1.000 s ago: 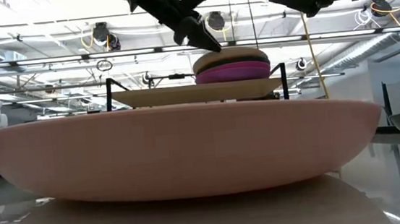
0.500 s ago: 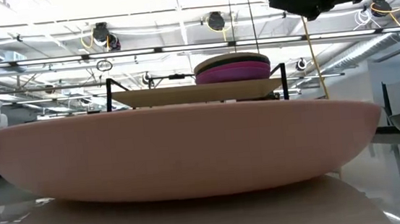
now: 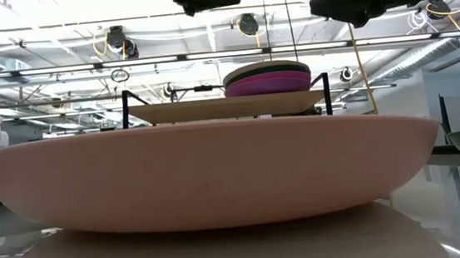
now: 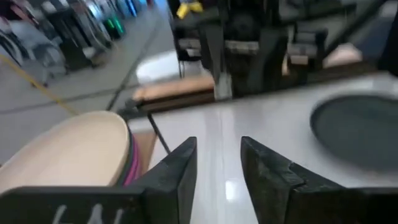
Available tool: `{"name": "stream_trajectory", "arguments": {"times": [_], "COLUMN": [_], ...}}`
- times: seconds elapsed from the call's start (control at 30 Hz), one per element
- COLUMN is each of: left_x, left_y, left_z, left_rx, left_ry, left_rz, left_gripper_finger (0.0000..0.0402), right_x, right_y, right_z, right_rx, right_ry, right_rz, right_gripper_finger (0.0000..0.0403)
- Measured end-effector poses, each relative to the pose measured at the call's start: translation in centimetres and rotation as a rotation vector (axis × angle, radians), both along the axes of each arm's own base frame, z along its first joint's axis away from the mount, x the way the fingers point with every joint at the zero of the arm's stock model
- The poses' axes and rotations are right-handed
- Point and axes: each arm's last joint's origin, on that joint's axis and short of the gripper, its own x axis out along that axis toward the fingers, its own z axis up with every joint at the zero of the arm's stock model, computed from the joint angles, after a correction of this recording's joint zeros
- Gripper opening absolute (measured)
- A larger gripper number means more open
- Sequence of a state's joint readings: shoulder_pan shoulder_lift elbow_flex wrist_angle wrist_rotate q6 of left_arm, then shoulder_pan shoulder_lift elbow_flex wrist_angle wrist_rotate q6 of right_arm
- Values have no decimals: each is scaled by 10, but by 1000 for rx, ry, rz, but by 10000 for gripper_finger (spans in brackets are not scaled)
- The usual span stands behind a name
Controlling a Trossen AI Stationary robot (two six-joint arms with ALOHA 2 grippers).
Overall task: Place and stack plates onto a shelf
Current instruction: Put the bottom black plate on the shelf
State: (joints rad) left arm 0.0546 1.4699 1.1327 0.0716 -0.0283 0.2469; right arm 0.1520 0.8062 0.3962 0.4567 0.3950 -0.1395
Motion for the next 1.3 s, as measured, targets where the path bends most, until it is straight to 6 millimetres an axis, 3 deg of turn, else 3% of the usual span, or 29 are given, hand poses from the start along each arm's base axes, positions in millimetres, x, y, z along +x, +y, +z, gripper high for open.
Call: {"name": "stream_trajectory", "arguments": {"times": [0.17, 0.33, 0.4, 0.67, 0.87, 1.0, 1.2, 1.3], "left_x": [-18, -46, -60, -84, -87, -87, -87, -87], "left_y": [-1, -2, -2, 0, 5, 5, 5, 5], "left_z": [-24, -31, -42, -69, -67, -68, -68, -68], "left_rx": [-82, -131, -147, -148, -148, -149, -151, -151], "left_ry": [-69, -186, -175, -245, -259, -254, -250, -250], "left_rz": [20, 52, 59, 68, 89, 86, 86, 86], "left_gripper_finger": [120, 120, 120, 120, 119, 119, 119, 119], "right_x": [0, -6, -7, -1, 13, 21, 21, 16], "right_y": [0, -4, -4, 0, 4, 10, 19, 26], "right_z": [-6, -1, 8, 49, 67, 54, 12, -11], "right_rx": [-17, 8, 13, 66, 135, 220, 489, 542], "right_ry": [61, 88, 92, 236, 410, 517, 710, 788], "right_rz": [-3, -106, -106, 9, 71, 226, 410, 512], "right_gripper_finger": [146, 146, 146, 146, 146, 146, 146, 146]}}
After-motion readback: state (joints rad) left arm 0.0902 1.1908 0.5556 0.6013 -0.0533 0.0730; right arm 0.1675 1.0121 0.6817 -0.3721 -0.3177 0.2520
